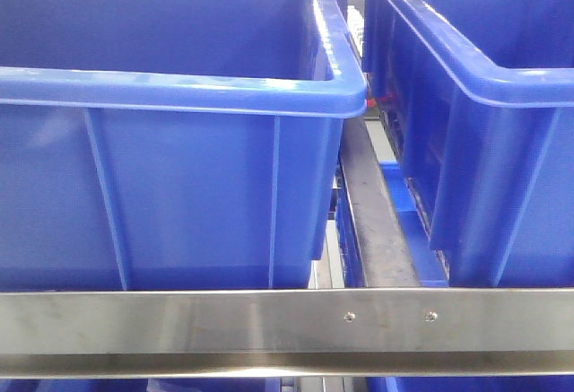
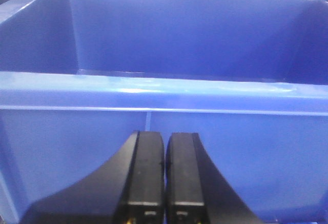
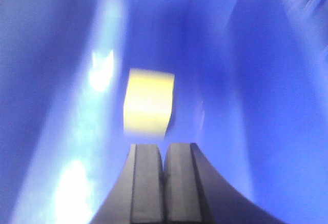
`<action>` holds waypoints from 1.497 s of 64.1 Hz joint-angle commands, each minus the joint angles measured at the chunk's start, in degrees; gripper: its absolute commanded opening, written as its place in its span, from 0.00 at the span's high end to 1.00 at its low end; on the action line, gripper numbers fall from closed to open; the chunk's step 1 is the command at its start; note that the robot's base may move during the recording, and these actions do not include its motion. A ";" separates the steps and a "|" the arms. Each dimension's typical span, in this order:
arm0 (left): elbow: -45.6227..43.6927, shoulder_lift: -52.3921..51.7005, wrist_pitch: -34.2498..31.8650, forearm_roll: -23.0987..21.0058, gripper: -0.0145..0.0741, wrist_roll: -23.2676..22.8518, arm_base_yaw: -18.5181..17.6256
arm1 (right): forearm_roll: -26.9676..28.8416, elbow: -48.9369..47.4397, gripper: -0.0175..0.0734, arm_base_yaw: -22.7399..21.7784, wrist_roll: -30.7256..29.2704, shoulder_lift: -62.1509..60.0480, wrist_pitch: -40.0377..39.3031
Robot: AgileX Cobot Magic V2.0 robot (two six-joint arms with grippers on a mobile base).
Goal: Place yellow foam block on left shelf second layer
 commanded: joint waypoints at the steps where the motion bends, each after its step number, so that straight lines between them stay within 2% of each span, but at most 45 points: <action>1: 1.58 -0.73 -5.17 -0.56 0.68 -0.22 -0.30 | 0.16 1.83 0.75 -0.18 -0.27 -6.75 -8.72; 24: 1.58 -0.73 -5.17 -0.56 0.68 -0.22 -0.30 | 0.16 11.09 0.75 -0.18 -0.27 -28.01 -9.37; 62: 1.58 -0.73 -5.17 -0.56 0.68 -0.22 -0.30 | 0.16 12.14 0.75 -0.23 -0.27 -28.80 -10.12; 75: 1.58 -0.73 -5.17 -0.56 0.68 -0.22 -0.30 | 0.16 21.33 0.75 -0.18 -0.27 -29.59 -18.04; 83: 1.58 -0.73 -5.17 -0.56 0.68 -0.22 -0.30 | 0.16 27.61 0.75 -0.18 -0.27 -34.09 -22.82; 89: 1.58 -0.73 -5.17 -0.56 0.68 -0.22 -0.30 | 0.16 31.22 0.75 -0.18 -0.27 -38.96 -22.90; 96: 1.58 -0.73 -5.17 -0.56 0.68 -0.22 -0.30 | 0.16 30.98 0.75 -0.11 -0.27 -39.02 -18.13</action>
